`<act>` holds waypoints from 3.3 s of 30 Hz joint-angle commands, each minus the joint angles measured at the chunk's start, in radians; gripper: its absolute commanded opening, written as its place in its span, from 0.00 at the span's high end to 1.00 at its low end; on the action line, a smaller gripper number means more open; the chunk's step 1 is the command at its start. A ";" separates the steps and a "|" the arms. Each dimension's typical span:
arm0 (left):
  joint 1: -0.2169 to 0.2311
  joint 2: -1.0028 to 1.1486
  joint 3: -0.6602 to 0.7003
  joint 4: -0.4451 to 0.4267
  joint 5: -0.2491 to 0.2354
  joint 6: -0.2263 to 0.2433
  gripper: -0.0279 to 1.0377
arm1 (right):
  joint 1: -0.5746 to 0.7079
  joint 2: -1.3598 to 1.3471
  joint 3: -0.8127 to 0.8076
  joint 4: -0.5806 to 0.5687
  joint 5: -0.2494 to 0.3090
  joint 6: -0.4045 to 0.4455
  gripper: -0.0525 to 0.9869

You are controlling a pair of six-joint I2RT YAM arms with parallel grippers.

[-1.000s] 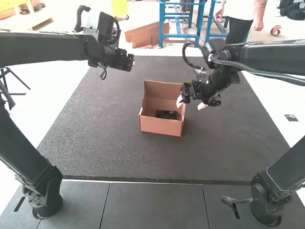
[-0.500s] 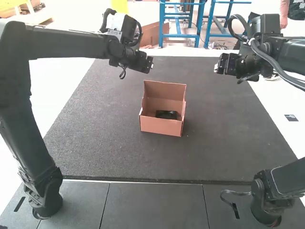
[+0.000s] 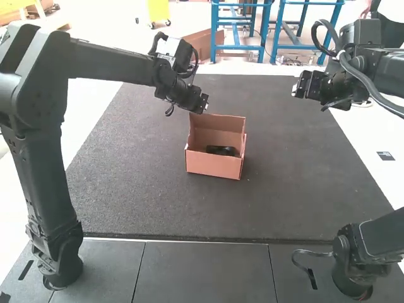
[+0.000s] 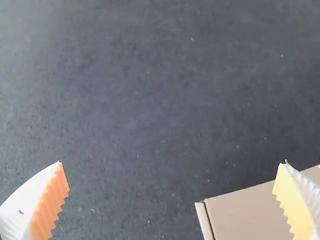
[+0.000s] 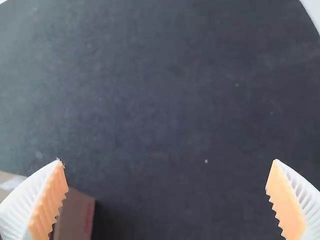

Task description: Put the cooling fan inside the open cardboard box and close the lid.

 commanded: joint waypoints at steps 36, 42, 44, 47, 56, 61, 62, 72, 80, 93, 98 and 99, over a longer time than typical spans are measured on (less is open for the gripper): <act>-0.012 -0.167 -0.133 0.058 0.050 -0.077 0.06 | 0.016 0.024 0.078 -0.123 -0.084 -0.031 0.07; 0.020 -0.307 -0.001 0.021 0.097 -0.086 0.06 | 0.018 0.009 0.076 -0.118 -0.120 -0.052 0.07; 0.026 -0.333 -0.006 0.011 0.096 -0.086 0.06 | 0.018 0.000 0.070 -0.105 -0.120 -0.075 0.07; 0.031 -0.365 -0.041 -0.025 0.088 -0.115 0.06 | 0.019 -0.023 0.046 -0.062 -0.120 -0.080 0.07; 0.035 -0.578 -0.351 0.210 0.005 -0.116 0.06 | 0.016 -0.211 -0.146 0.253 -0.094 -0.160 0.07; 0.038 -0.758 -0.632 0.612 -0.041 -0.044 0.07 | 0.018 -0.272 -0.203 0.291 -0.123 -0.172 0.07; 0.041 -0.788 -0.678 0.663 -0.041 -0.024 0.07 | 0.018 -0.280 -0.220 0.299 -0.123 -0.171 0.07; 0.061 -1.026 -0.971 0.767 -0.045 -0.014 0.07 | 0.008 -0.451 -0.490 0.526 -0.057 -0.171 0.07; 0.083 -1.175 -1.149 0.838 -0.047 -0.009 0.07 | 0.018 -0.574 -0.685 0.727 0.017 -0.171 0.07; 0.127 -1.629 -1.334 0.727 -0.047 0.057 0.07 | 0.010 -0.721 -0.823 0.807 0.060 -0.174 0.07; 0.129 -1.769 -1.371 0.620 -0.051 0.074 0.08 | 0.010 -0.913 -0.890 0.719 0.061 -0.215 0.07; 0.130 -1.769 -1.373 0.627 -0.051 0.074 0.08 | 0.013 -0.961 -0.904 0.695 0.060 -0.224 0.07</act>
